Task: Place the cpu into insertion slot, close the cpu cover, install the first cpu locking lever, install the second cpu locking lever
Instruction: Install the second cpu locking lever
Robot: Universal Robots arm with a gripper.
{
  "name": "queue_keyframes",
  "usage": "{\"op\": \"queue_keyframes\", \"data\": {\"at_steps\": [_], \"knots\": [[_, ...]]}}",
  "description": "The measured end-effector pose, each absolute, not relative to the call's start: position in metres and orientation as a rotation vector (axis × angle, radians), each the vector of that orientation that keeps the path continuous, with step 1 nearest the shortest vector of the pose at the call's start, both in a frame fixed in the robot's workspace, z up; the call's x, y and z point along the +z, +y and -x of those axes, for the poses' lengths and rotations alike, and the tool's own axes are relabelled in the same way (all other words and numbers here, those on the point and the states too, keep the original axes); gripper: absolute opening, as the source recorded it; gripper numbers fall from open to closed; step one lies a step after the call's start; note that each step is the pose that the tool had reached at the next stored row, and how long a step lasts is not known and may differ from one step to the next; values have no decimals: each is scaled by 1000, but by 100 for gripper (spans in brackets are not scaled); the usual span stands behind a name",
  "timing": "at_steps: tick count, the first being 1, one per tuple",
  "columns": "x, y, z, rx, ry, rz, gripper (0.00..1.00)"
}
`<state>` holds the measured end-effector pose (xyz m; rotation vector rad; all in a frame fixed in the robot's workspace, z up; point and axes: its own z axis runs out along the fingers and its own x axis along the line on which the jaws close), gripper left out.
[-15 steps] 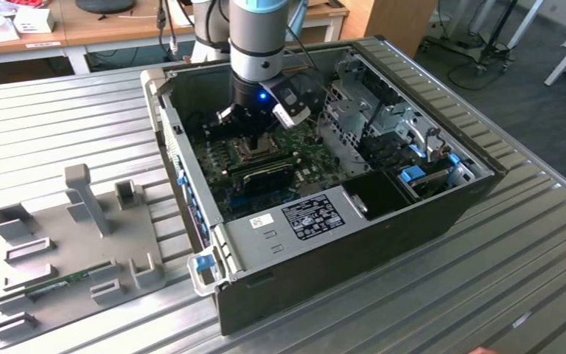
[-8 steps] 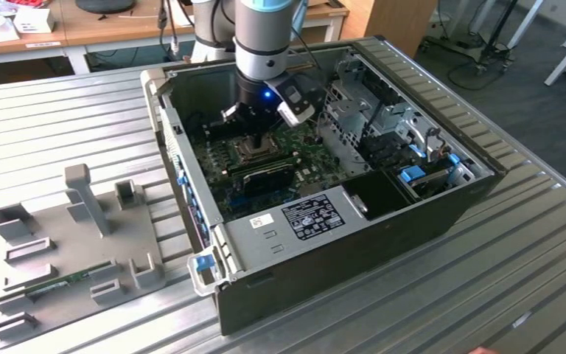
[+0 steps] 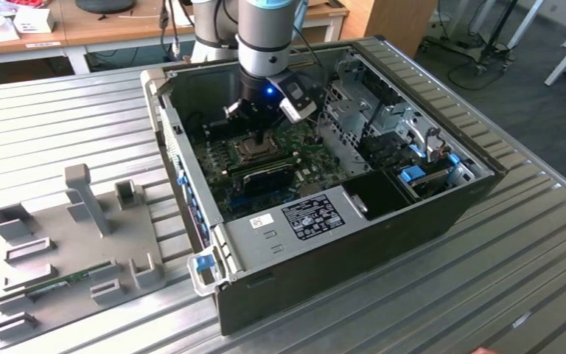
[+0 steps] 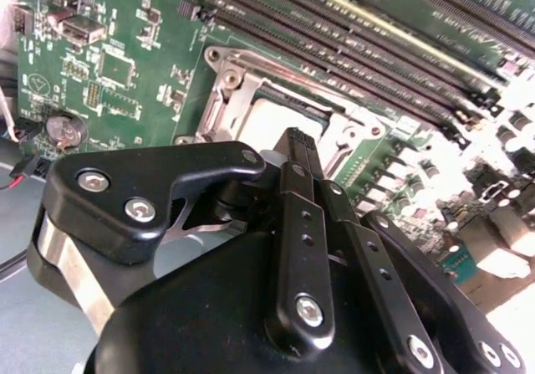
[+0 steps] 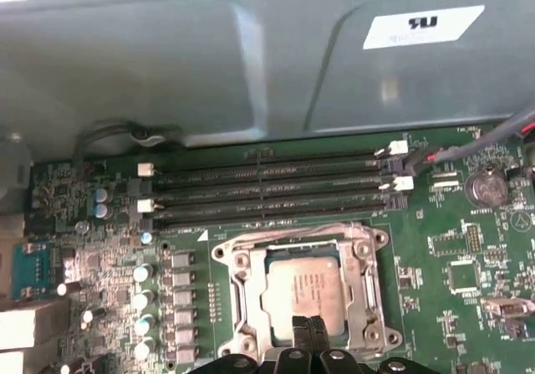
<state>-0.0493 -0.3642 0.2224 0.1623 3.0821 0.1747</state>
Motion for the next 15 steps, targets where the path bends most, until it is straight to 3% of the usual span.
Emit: {"op": "queue_keyframes", "data": {"at_steps": [15], "knots": [[222, -361, 44, 175, 3084, -145, 10]]}}
